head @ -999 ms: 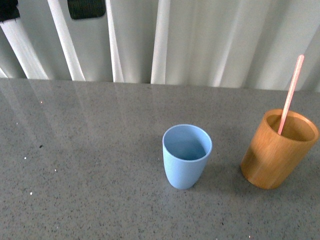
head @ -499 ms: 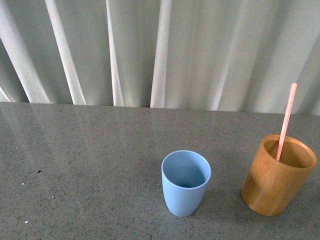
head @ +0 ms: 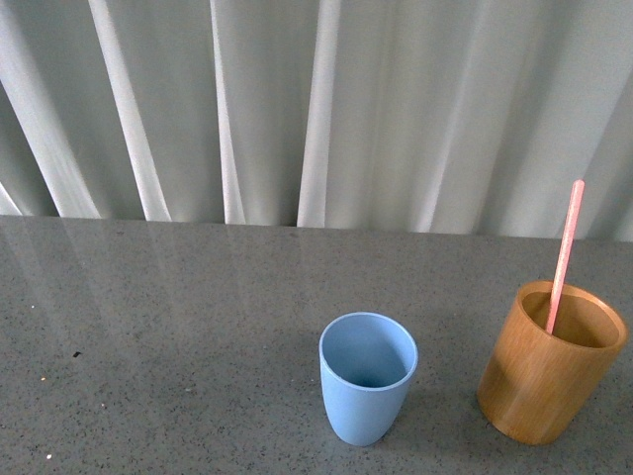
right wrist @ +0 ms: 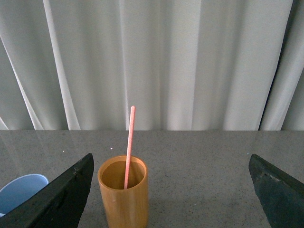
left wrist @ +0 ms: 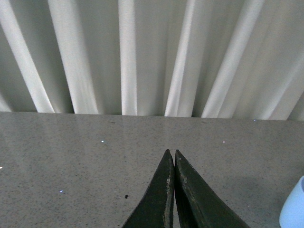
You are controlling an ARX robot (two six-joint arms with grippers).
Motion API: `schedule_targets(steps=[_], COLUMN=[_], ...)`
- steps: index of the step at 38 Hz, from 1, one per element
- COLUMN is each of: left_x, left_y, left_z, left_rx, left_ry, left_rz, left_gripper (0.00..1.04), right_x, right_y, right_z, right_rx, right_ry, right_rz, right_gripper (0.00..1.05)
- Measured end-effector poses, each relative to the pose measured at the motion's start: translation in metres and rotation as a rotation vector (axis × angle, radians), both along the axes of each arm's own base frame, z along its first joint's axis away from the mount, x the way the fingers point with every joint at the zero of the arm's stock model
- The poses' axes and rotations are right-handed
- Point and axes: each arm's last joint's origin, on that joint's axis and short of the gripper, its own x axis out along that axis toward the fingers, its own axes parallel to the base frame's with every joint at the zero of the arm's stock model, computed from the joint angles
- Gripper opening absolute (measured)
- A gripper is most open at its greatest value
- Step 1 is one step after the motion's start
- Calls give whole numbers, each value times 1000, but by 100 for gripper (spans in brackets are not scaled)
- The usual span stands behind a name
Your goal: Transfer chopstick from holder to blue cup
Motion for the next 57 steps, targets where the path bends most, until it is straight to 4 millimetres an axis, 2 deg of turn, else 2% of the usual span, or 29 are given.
schedule_targets(steps=[9,34,53,57], left_x=[-13,-37,-49,-58], left_y=[7,7,7,7], left_z=[-10,-2,-3,-7], left_rx=[0,-1,-1,0], left_ry=[-8,-32,-33,-8], left_rz=[23,23,23,23], left_gripper=[4,4,4,4], right_x=[0,0,0,0], right_y=[0,0,0,0], right_z=[0,0,0,0], right_rx=[0,0,0,0], right_ry=[0,0,0,0], right_rz=[0,0,0,0], right_gripper=[95,95,95,95])
